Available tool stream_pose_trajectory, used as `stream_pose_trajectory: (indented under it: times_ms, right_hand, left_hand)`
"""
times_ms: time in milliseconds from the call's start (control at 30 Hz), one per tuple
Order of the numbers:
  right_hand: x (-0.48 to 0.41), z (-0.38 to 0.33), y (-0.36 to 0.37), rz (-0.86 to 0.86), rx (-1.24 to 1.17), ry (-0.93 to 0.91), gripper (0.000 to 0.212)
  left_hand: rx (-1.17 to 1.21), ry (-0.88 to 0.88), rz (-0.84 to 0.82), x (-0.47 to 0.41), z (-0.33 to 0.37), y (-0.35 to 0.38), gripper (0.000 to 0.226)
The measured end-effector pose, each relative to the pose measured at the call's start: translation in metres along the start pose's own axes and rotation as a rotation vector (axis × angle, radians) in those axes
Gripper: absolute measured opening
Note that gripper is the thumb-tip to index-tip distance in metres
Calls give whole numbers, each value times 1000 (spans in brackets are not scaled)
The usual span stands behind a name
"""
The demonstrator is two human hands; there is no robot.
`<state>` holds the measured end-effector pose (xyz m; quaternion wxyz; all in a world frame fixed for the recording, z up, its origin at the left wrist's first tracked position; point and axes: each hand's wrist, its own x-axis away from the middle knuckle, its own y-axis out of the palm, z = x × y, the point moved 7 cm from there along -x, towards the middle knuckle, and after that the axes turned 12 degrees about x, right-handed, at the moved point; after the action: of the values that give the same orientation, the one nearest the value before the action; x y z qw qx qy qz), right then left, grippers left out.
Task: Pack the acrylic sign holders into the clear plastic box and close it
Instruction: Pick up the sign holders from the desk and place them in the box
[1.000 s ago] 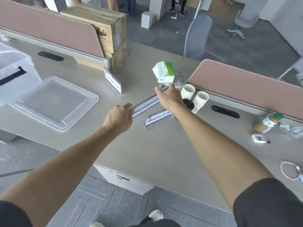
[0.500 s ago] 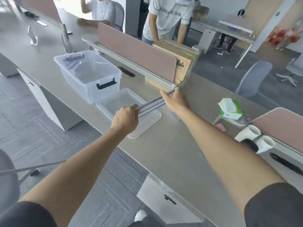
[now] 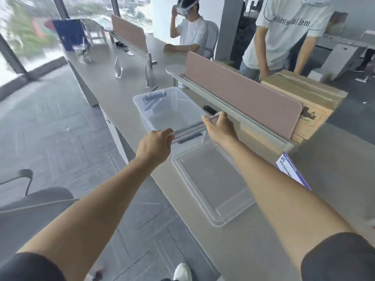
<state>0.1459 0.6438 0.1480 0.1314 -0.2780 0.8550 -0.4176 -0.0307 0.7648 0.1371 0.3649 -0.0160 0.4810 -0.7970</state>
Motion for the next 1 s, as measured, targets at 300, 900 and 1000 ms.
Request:
stream_pose_trajectory:
  times_ms: [300, 900, 1000]
  right_hand:
    - [-114, -44, 68, -110, -119, 7, 64]
    - [-294, -127, 150, 2, 75, 285, 57]
    - [-311, -120, 166, 5, 85, 356, 43]
  left_hand:
    - [-82, -27, 25, -91, -78, 1, 21]
    - [166, 76, -207, -300, -242, 36, 20]
    - [170, 87, -274, -321, -257, 58, 18]
